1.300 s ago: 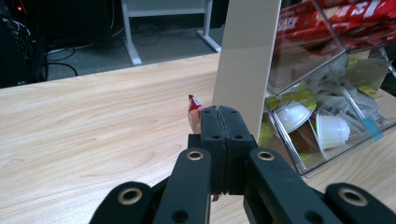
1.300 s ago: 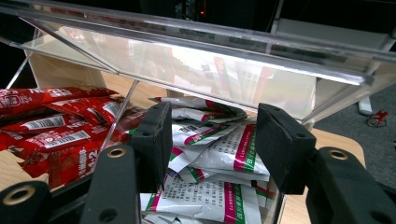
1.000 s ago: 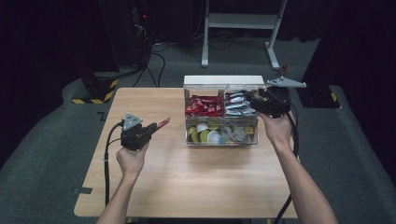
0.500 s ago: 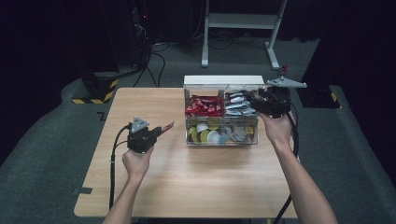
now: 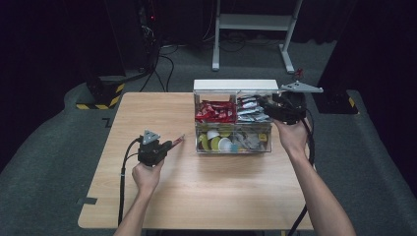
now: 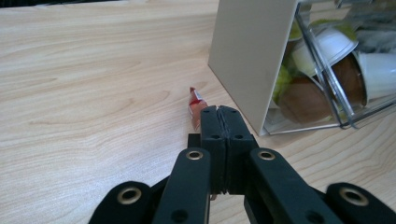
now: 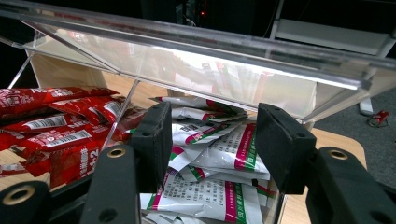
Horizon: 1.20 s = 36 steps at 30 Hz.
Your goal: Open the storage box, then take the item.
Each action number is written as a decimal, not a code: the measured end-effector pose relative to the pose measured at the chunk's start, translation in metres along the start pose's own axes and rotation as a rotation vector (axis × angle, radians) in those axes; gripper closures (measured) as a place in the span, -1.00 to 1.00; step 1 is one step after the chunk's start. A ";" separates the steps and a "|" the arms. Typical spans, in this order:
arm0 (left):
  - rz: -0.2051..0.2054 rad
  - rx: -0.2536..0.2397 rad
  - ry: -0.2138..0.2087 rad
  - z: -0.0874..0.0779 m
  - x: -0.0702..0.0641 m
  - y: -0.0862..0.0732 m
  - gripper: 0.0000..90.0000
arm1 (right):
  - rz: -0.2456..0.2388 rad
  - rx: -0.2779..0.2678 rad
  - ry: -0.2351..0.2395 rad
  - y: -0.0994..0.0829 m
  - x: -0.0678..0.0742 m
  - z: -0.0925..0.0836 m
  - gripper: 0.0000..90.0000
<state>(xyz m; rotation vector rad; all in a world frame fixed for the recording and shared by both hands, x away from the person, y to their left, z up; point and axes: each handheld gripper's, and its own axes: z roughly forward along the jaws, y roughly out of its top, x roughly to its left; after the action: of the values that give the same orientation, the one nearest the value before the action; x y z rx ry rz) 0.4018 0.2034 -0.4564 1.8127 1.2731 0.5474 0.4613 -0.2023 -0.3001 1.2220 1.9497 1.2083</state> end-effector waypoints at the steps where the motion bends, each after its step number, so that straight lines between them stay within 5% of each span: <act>1: 0.001 0.004 0.001 0.001 -0.001 -0.001 0.98 | 0.000 0.001 0.000 0.000 0.000 0.000 0.04; 14: -0.002 0.102 0.028 0.020 -0.005 -0.020 0.97 | 0.003 0.002 0.004 0.000 0.000 -0.001 0.04; 36: 0.002 0.146 0.045 0.034 -0.009 -0.037 0.97 | 0.003 0.000 0.000 0.000 0.000 -0.004 0.04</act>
<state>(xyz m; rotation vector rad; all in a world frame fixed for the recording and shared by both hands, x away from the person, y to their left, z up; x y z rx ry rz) 0.4031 0.1875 -0.5045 1.9312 1.3732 0.5096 0.4585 -0.2042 -0.2983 1.2249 1.9481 1.2094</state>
